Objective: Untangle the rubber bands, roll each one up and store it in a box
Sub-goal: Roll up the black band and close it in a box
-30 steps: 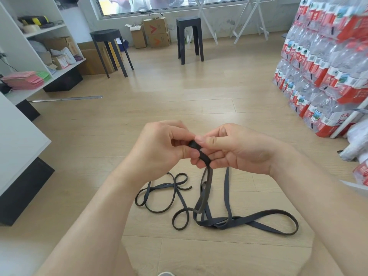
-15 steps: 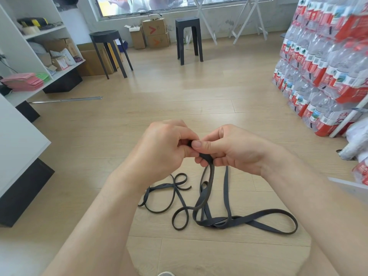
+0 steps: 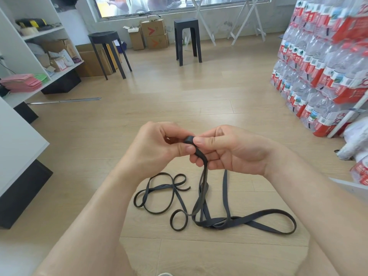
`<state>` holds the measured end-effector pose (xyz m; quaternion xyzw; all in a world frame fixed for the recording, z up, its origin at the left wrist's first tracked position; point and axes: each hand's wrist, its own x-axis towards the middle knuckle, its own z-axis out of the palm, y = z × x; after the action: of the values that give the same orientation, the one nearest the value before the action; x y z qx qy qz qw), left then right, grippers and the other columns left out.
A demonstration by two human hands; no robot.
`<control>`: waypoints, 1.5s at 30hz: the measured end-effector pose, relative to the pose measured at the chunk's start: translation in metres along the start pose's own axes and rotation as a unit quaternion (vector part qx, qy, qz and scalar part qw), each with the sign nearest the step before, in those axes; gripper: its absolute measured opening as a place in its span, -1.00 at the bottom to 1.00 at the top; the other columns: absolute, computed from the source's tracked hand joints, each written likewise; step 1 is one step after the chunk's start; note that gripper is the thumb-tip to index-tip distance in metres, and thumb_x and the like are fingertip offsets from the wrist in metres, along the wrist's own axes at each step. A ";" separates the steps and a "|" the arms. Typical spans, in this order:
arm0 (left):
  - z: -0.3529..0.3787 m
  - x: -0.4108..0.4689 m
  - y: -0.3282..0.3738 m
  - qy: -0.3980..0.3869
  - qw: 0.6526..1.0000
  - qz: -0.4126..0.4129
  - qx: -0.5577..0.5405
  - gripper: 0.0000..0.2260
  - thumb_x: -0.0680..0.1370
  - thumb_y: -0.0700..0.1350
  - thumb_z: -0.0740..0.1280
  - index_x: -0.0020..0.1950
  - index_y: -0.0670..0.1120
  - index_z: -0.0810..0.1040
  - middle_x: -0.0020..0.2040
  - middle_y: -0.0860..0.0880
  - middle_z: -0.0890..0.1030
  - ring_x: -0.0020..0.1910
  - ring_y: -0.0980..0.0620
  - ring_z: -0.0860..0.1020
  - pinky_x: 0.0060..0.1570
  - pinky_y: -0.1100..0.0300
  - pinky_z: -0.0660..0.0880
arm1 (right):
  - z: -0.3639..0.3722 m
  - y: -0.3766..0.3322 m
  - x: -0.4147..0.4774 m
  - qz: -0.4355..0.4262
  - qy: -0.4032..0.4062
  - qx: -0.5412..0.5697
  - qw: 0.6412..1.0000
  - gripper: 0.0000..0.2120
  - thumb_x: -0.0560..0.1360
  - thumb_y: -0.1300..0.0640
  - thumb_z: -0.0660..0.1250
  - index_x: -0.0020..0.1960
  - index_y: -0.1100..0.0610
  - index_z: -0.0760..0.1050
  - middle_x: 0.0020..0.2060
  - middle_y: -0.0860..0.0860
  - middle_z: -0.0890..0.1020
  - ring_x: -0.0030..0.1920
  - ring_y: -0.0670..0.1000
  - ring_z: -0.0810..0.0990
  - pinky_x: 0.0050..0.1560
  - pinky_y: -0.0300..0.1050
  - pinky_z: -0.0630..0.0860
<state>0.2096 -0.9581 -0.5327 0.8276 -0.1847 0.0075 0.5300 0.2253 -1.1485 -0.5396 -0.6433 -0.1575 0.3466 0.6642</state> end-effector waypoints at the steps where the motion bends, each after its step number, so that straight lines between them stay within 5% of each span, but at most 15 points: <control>1: 0.000 0.000 -0.001 0.003 0.999 -0.001 0.033 -0.82 0.32 -0.22 0.52 -0.17 0.03 0.69 -0.29 0.08 0.63 -0.24 0.12 0.61 -0.16 0.25 0.55 | 0.000 -0.002 -0.001 0.015 0.002 -0.019 1.000 -0.66 0.42 -0.11 0.33 -0.02 0.14 0.62 -0.17 0.06 0.68 -0.19 -0.07 0.63 -0.20 -0.27 0.50; 9: -0.001 0.001 0.004 0.021 0.989 0.008 0.144 -0.70 0.37 -0.29 0.50 -0.18 0.15 0.65 -0.33 0.26 0.62 -0.27 0.25 0.57 -0.16 0.37 0.53 | 0.005 -0.001 -0.001 0.030 0.075 -0.108 0.991 -0.56 0.34 -0.27 0.31 -0.21 0.13 0.59 -0.35 0.03 0.60 -0.35 -0.10 0.52 -0.31 -0.26 0.38; 17: 0.003 0.003 0.002 0.015 0.960 0.063 0.273 -0.84 0.37 -0.23 0.50 -0.13 0.00 0.69 -0.34 0.19 0.50 -0.26 0.32 0.46 -0.23 0.50 0.32 | 0.009 0.004 0.005 -0.002 0.133 -0.104 0.986 -0.61 0.31 -0.17 0.44 -0.19 0.18 0.63 -0.38 0.05 0.60 -0.37 -0.07 0.49 -0.35 -0.25 0.31; 22: 0.005 0.000 0.002 0.019 0.997 -0.034 0.070 -0.84 0.35 -0.19 0.54 -0.13 0.01 0.66 -0.25 -0.05 0.63 -0.22 -0.03 0.56 -0.07 0.08 0.54 | 0.003 0.005 0.003 -0.019 0.102 -0.046 0.994 -0.71 0.37 -0.04 0.40 -0.16 0.21 0.63 -0.38 0.05 0.61 -0.37 -0.08 0.51 -0.37 -0.29 0.31; 26: 0.004 0.000 0.002 -0.018 0.990 -0.083 -0.116 -0.77 0.30 -0.09 0.48 -0.06 -0.04 0.68 -0.19 -0.04 0.66 -0.17 0.06 0.56 -0.10 0.22 0.51 | 0.000 0.005 0.003 -0.027 0.080 -0.002 0.996 -0.80 0.36 0.00 0.40 -0.20 0.14 0.65 -0.33 0.06 0.64 -0.34 -0.08 0.54 -0.39 -0.33 0.34; 29: 0.006 0.001 0.003 -0.007 0.986 -0.086 -0.141 -0.80 0.29 -0.07 0.46 -0.11 -0.03 0.70 -0.25 0.00 0.66 -0.26 0.12 0.51 -0.19 0.21 0.43 | -0.002 0.005 0.003 -0.033 0.065 0.017 0.997 -0.80 0.35 0.02 0.39 -0.18 0.16 0.64 -0.31 0.07 0.64 -0.34 -0.08 0.55 -0.40 -0.34 0.34; 37: 0.004 0.000 0.002 0.025 0.999 -0.039 0.018 -0.82 0.42 -0.29 0.46 -0.17 0.00 0.67 -0.29 0.01 0.68 -0.27 0.13 0.60 -0.19 0.27 0.55 | -0.003 0.007 0.003 -0.015 0.041 -0.001 0.999 -0.77 0.44 0.02 0.36 -0.08 0.17 0.65 -0.23 0.07 0.67 -0.26 -0.08 0.59 -0.28 -0.28 0.40; 41: 0.000 -0.002 0.004 0.057 0.991 -0.018 0.117 -0.80 0.39 -0.28 0.49 -0.24 0.05 0.65 -0.30 0.05 0.66 -0.23 0.03 0.60 -0.13 0.21 0.54 | -0.004 0.001 -0.001 0.046 0.044 -0.054 0.997 -0.53 0.47 -0.15 0.28 0.07 0.24 0.62 -0.14 0.10 0.71 -0.19 -0.06 0.64 -0.24 -0.27 0.50; 45: -0.003 -0.003 0.006 0.050 0.989 -0.016 0.137 -0.81 0.38 -0.26 0.50 -0.25 0.05 0.65 -0.32 0.04 0.65 -0.24 0.02 0.59 -0.11 0.14 0.54 | -0.003 -0.002 -0.002 0.052 0.060 -0.050 0.996 -0.49 0.42 -0.21 0.28 -0.02 0.24 0.64 -0.28 0.06 0.65 -0.31 -0.08 0.56 -0.35 -0.31 0.46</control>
<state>0.2051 -0.9569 -0.5273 0.8940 -0.1422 0.0653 0.4198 0.2259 -1.1521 -0.5377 -0.7024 -0.1011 0.3334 0.6206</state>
